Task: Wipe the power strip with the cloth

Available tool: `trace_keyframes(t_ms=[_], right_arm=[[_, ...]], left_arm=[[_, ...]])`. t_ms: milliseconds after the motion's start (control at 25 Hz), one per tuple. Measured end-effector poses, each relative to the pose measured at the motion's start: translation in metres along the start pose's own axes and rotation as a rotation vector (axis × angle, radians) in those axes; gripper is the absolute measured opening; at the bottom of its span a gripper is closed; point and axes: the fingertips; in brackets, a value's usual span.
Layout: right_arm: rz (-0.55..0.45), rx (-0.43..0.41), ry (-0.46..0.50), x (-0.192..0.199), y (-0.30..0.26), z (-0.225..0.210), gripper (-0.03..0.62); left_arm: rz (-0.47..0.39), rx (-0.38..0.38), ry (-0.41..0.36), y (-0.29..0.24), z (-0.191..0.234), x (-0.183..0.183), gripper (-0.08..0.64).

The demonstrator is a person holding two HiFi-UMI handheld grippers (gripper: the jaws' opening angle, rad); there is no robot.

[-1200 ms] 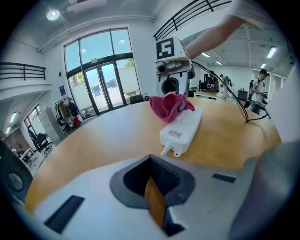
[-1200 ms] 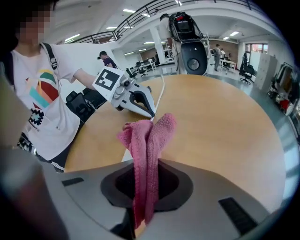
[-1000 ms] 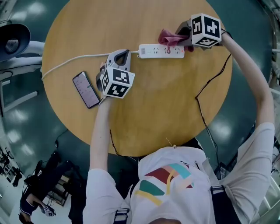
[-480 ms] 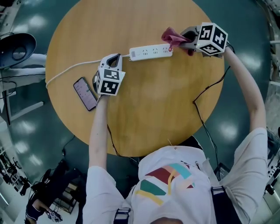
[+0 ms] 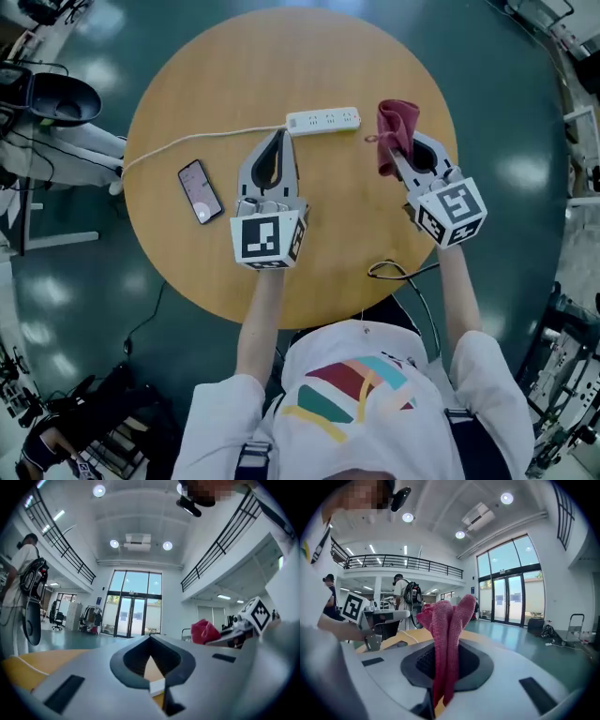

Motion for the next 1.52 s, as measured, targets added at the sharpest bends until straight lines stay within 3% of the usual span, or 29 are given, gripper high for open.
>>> trace_keyframes(t_ms=[120,280,480,720,1040,1160,1520], right_arm=[[-0.066,0.057,-0.062,-0.021,0.038,0.046,0.04],[-0.15,0.124,-0.126,-0.043,0.103,0.067,0.038],[-0.157,0.107,-0.237,-0.037,0.139,0.1,0.039],[-0.176,0.014,-0.159,-0.046,0.179,0.138,0.04],[-0.219,0.001,0.006,-0.07,0.18,0.129,0.04],[-0.217,0.027,0.009,-0.063,0.188,0.111,0.038],[-0.176,0.026,-0.012,-0.062,0.181,0.138,0.038]], left_arm=[[-0.058,0.029,0.048,0.05,-0.031,-0.017,0.031],[-0.093,0.056,0.088,0.106,-0.073,-0.026,0.031],[-0.111,-0.023,0.01,0.15,-0.092,-0.029,0.032],[-0.123,-0.051,-0.004,0.192,-0.13,-0.021,0.031],[-0.158,-0.056,-0.016,0.184,-0.131,-0.033,0.031],[-0.149,-0.052,-0.02,0.177,-0.142,-0.028,0.031],[-0.136,-0.068,-0.005,0.188,-0.12,-0.036,0.032]])
Point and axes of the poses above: the fingertips, and each gripper's own axes: y backward along the fingers, z to its left, x out of its underside, and after that the axes turned 13 degrees about y, right-handed
